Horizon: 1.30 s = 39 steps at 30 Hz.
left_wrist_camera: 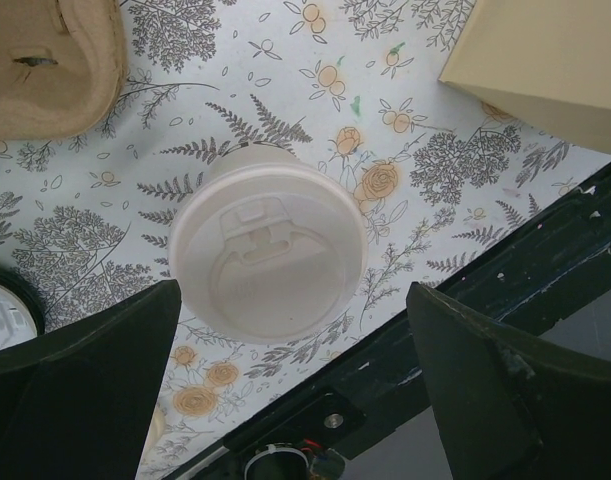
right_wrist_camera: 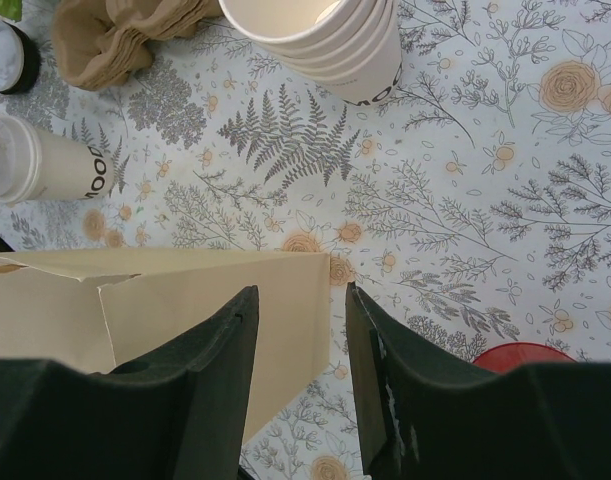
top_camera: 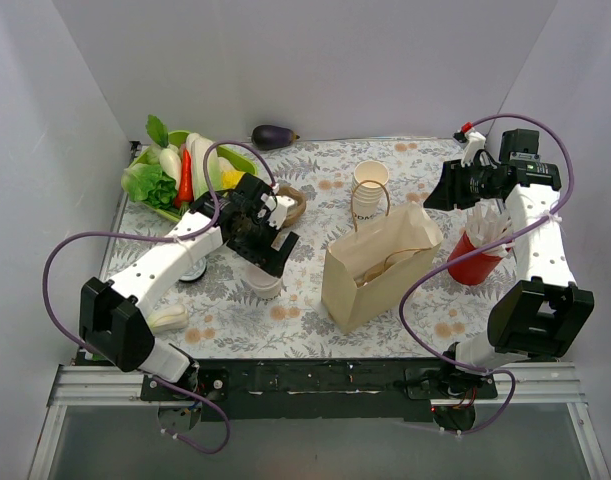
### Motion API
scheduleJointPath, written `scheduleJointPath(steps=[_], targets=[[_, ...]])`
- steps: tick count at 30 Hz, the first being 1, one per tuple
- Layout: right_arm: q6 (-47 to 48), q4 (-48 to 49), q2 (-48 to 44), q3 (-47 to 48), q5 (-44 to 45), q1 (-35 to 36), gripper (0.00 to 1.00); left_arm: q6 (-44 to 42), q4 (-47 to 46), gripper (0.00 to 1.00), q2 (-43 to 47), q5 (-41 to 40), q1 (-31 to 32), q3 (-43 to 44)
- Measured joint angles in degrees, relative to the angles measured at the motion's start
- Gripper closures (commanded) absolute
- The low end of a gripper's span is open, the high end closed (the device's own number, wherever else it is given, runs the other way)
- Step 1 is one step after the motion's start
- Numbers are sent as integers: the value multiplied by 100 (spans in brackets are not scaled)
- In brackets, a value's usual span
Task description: Pack the takeout coffee
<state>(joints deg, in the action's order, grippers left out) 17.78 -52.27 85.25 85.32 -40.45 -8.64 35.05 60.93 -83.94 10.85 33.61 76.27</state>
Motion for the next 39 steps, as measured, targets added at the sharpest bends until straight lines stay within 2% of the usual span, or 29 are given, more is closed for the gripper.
scheduleJointPath(steps=[22,36,39], targets=[[22,31,-48,-66,101,0,52,31,-153,2,-223,-293,157,-81],[39,39,-131,-155,142,0,51,-120,-249,9,-319,-516,369,-118],[39,46,-133,-162,151,0,51,-197,-245,14,-319,-549,400,-155]])
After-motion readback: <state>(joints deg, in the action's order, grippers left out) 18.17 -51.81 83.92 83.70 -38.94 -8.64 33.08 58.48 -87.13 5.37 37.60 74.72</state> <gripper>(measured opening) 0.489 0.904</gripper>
